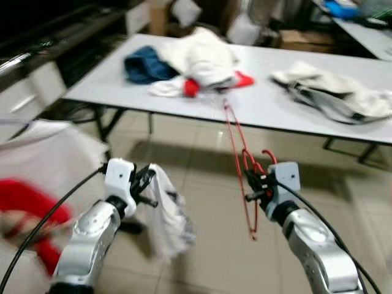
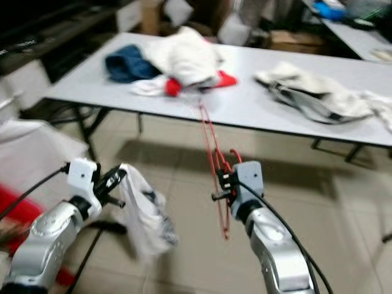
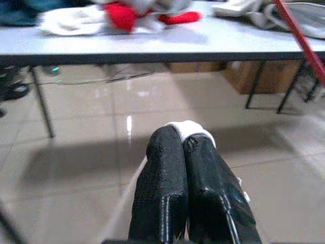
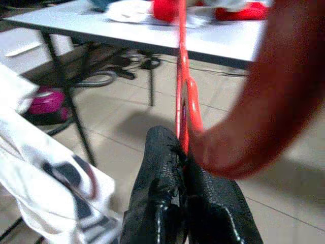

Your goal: Hang hanger

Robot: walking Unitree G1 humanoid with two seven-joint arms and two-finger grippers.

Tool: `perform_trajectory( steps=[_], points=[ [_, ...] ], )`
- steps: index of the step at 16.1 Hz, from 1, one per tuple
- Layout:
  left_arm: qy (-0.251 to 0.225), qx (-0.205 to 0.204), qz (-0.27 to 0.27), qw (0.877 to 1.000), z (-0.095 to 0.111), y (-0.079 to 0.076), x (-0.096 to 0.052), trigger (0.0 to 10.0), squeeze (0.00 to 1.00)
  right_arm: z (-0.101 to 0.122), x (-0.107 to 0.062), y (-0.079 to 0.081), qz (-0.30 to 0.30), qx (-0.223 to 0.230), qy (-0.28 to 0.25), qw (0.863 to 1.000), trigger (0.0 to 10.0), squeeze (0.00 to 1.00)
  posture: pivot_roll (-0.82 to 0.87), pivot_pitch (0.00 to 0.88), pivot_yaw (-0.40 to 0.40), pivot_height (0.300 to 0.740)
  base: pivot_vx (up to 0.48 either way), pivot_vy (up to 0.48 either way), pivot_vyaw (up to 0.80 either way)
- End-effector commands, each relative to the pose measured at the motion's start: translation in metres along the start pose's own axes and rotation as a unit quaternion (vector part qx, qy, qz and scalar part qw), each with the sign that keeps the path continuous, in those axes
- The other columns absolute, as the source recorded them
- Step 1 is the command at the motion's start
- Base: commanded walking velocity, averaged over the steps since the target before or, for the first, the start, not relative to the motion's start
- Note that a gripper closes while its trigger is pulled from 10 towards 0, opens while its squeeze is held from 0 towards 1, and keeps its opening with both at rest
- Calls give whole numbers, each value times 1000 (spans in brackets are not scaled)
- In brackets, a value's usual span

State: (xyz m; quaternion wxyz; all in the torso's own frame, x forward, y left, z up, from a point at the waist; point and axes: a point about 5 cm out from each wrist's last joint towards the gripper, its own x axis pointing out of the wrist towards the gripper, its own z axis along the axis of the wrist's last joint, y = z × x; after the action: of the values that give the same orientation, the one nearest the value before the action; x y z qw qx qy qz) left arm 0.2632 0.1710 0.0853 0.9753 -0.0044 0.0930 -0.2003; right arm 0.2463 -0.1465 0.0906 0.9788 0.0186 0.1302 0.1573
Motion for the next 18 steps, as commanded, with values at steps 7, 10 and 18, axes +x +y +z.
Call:
perform_trajectory(
  steps=[7,10,18],
  points=[
    [-23,4,-9,1000,10,-5,6,10000,0,7,0,-7,-5,-14,-14,1000,10000,0,-59,0,-2,740,352,0,-227],
    [-29,7,-5,1000,14,-2,9,10000,0,7,1,-8,-2,-17,-14,1000,10000,0,-61,0,-1,740,355,0,0],
    [-32,10,-4,999,16,-1,10,10000,0,7,2,-7,6,-23,-13,1000,10000,0,-58,0,-9,740,356,0,0]
  ],
)
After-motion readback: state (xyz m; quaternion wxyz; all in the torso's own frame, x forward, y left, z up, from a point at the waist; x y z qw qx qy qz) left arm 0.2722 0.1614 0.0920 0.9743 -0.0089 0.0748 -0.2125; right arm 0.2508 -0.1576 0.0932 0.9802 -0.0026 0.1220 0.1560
